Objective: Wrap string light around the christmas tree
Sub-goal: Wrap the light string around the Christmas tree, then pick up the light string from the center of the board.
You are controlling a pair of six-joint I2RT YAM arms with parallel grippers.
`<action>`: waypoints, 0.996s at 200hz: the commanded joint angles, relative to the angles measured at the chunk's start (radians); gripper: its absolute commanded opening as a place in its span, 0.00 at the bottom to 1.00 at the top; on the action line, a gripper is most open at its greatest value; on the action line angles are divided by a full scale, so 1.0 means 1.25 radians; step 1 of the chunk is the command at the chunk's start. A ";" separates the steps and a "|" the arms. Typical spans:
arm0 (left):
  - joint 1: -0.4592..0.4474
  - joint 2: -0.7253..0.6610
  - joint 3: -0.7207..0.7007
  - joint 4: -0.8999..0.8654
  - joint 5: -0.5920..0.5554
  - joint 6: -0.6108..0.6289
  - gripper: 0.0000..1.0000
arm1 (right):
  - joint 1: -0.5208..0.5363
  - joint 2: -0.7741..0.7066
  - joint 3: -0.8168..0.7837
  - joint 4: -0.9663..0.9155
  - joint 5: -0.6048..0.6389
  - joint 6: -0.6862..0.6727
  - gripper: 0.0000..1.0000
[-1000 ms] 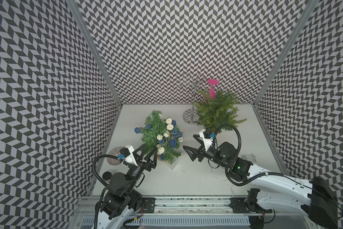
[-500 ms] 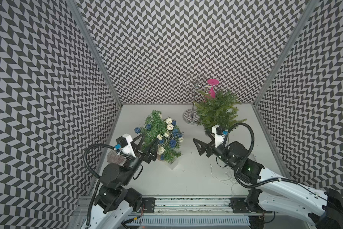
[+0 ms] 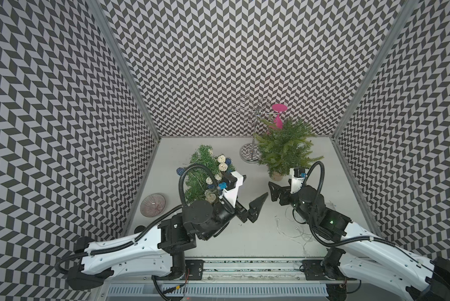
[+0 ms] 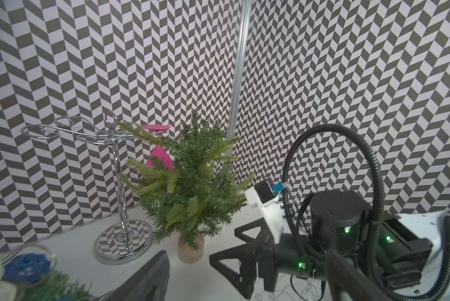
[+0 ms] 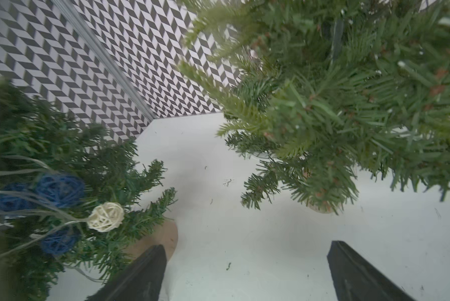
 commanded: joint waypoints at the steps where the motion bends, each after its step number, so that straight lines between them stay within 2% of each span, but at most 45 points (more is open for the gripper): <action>1: -0.009 0.068 -0.010 0.030 -0.042 0.017 0.92 | -0.035 -0.027 -0.020 -0.016 -0.009 0.055 1.00; 47: -0.002 0.096 -0.122 0.144 0.068 -0.066 0.87 | -0.061 -0.061 -0.087 -0.029 -0.049 0.119 0.98; 70: 0.015 0.159 -0.144 0.148 0.063 -0.112 0.85 | -0.061 -0.013 -0.109 -0.049 -0.081 0.150 0.95; 91: 0.063 0.165 -0.205 0.216 0.180 -0.144 0.79 | -0.060 0.025 -0.093 -0.119 -0.131 0.166 0.90; 104: 0.067 0.183 -0.218 0.235 0.229 -0.152 0.75 | -0.060 0.039 -0.090 -0.150 -0.167 0.166 0.86; 118: 0.069 0.221 -0.222 0.241 0.259 -0.154 0.74 | -0.061 0.049 -0.094 -0.168 -0.190 0.160 0.84; 133: 0.074 0.235 -0.246 0.271 0.309 -0.164 0.74 | -0.061 0.069 -0.092 -0.179 -0.260 0.130 0.81; 147: 0.073 0.224 -0.283 0.314 0.322 -0.175 0.71 | -0.060 0.096 -0.069 -0.240 -0.298 0.120 0.76; 166: 0.073 0.218 -0.303 0.312 0.328 -0.179 0.71 | -0.056 0.118 -0.083 -0.246 -0.363 0.118 0.73; 199: 0.075 0.225 -0.324 0.330 0.348 -0.181 0.71 | -0.036 0.154 -0.135 -0.222 -0.384 0.130 0.69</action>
